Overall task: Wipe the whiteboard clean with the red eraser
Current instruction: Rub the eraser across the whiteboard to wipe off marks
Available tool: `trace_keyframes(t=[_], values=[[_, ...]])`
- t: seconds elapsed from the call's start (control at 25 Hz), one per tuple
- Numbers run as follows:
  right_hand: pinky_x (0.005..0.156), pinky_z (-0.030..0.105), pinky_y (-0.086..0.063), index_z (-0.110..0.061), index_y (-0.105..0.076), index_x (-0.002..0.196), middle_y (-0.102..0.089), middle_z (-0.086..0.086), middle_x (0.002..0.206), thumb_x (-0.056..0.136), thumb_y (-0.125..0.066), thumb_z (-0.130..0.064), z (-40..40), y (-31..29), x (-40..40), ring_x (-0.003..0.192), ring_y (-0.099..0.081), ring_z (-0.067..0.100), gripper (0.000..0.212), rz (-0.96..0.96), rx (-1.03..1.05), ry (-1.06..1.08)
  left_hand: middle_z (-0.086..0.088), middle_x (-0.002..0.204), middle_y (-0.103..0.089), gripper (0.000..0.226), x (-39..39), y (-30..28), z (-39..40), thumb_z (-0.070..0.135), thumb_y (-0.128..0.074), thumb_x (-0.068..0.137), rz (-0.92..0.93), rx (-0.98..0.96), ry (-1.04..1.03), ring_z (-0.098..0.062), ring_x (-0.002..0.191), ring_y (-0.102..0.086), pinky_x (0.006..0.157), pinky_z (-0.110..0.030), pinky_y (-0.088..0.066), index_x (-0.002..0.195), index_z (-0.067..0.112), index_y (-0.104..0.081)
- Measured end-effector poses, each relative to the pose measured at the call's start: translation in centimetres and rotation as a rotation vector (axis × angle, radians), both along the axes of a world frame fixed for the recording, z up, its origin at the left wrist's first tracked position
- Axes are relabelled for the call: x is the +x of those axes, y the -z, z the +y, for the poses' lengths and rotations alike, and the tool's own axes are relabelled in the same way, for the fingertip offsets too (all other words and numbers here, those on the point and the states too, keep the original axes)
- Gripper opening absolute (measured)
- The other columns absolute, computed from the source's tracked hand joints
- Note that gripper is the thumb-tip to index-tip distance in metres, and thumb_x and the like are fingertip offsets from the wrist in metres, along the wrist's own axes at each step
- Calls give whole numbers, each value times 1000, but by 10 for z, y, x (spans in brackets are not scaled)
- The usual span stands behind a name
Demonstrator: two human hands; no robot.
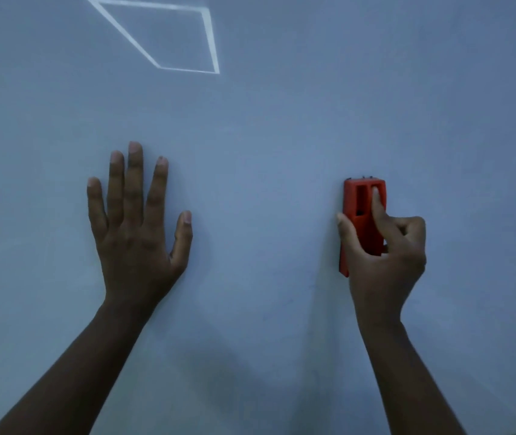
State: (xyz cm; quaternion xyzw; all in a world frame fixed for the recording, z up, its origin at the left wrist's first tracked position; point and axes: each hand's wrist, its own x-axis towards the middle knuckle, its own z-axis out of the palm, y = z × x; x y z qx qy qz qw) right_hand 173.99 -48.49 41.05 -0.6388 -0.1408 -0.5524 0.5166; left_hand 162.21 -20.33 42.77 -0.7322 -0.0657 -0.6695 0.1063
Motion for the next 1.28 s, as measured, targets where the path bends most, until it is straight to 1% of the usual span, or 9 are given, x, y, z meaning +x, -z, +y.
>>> trace_keyframes(t=[0.12, 0.36, 0.56, 0.76, 0.84, 0.92, 1.0, 1.16, 1.28], values=[[76, 39, -56, -24, -67, 139, -47, 1, 98, 86, -84, -37, 23, 5, -11, 84, -52, 16, 57, 13, 36, -66, -19, 175, -17, 67, 1, 17, -2, 36, -47, 109, 11, -27, -5, -36, 163, -13, 131, -59, -10, 167, 10, -28], [72, 46, -52, -33, -59, 146, -49, 2, 103, 93, -71, -45, 69, 94, -49, 85, -52, 27, 56, -131, -483, -82, -20, 173, -20, 67, 3, 55, -3, 35, -50, 107, 7, -33, 37, -40, 162, -17, 130, -60, -11, 165, 7, -32], [66, 43, -50, -45, -56, 143, -58, 4, 102, 99, -62, -56, 59, 144, -53, 83, -55, 25, 46, -117, -676, -27, -21, 173, -21, 68, -3, 101, 5, 38, -48, 107, 66, 2, 27, -39, 162, -17, 130, -59, -12, 164, 6, -33], [77, 38, -54, -32, -68, 137, -54, 0, 104, 87, -80, -43, 22, 128, -32, 90, -59, 24, 52, 92, -294, -8, -16, 176, -16, 69, -9, 138, 14, 40, -47, 107, 112, 23, 21, -36, 163, -15, 130, -58, -11, 166, 9, -29], [79, 32, -56, -30, -66, 138, -49, -5, 102, 84, -78, -43, 10, 135, -27, 90, -58, 18, 56, 217, -58, -57, -15, 176, -16, 69, -12, 150, 15, 40, -48, 107, 124, 16, 28, -36, 163, -15, 131, -58, -10, 167, 10, -29], [82, 36, -61, -24, -65, 140, -46, -6, 100, 85, -74, -45, 4, 151, -26, 91, -56, 9, 59, 301, 101, -112, -14, 176, -15, 69, -14, 161, 15, 40, -47, 107, 133, 4, 33, -35, 163, -13, 131, -57, -8, 167, 11, -27], [82, 44, -61, -15, -64, 141, -46, -2, 102, 90, -71, -41, 6, 167, -31, 94, -54, 6, 58, 333, 130, -143, -14, 177, -13, 69, -16, 172, 16, 39, -47, 107, 147, 6, 36, -34, 164, -11, 131, -57, -7, 167, 12, -26], [80, 28, -53, -5, -68, 135, -46, -1, 101, 98, -66, -53, 37, 181, -54, 92, -54, 15, 60, 355, 86, -198, -14, 177, -12, 71, -18, 190, 20, 38, -49, 106, 162, 29, 30, -33, 164, -10, 132, -55, -6, 168, 11, -25], [81, 23, -48, -21, -65, 142, -47, -2, 105, 91, -74, -43, 85, 207, -84, 94, -53, 19, 57, 321, -204, -221, -12, 177, -11, 72, -17, 201, 20, 38, -50, 106, 156, 14, 32, -32, 164, -9, 132, -55, -5, 168, 12, -25]])
